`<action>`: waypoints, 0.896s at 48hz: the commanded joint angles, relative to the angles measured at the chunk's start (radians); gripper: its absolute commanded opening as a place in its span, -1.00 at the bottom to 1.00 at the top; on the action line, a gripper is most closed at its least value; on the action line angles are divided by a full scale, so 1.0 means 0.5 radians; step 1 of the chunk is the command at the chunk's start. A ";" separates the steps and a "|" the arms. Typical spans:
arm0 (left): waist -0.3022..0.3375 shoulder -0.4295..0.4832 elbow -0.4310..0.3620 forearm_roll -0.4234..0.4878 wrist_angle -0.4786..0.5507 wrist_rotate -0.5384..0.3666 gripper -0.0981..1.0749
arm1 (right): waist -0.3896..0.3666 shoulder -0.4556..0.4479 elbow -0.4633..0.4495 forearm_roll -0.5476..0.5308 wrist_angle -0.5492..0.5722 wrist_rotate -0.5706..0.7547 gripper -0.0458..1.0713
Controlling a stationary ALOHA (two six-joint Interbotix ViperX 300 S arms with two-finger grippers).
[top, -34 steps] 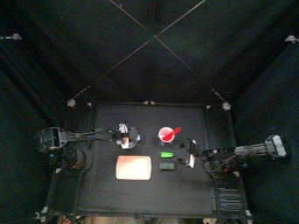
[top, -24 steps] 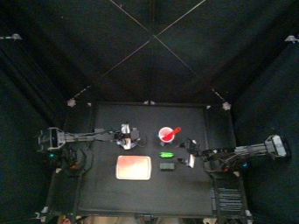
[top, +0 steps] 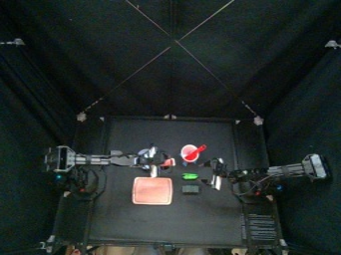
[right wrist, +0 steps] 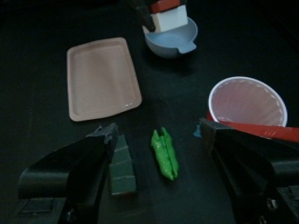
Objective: Hand over salmon sushi
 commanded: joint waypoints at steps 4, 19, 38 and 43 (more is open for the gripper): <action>-0.089 0.061 -0.107 -0.009 -0.123 0.003 0.30 | -0.003 -0.003 -0.083 0.086 -0.006 0.012 0.93; -0.193 0.252 -0.316 -0.009 -0.227 0.006 0.30 | -0.031 0.061 -0.150 0.117 -0.206 0.012 0.93; -0.276 0.408 -0.522 0.034 -0.245 0.009 0.30 | -0.083 0.135 -0.160 0.107 -0.261 0.003 0.93; -0.291 0.439 -0.552 0.061 -0.245 0.009 0.30 | -0.089 0.138 -0.160 0.107 -0.288 0.000 0.93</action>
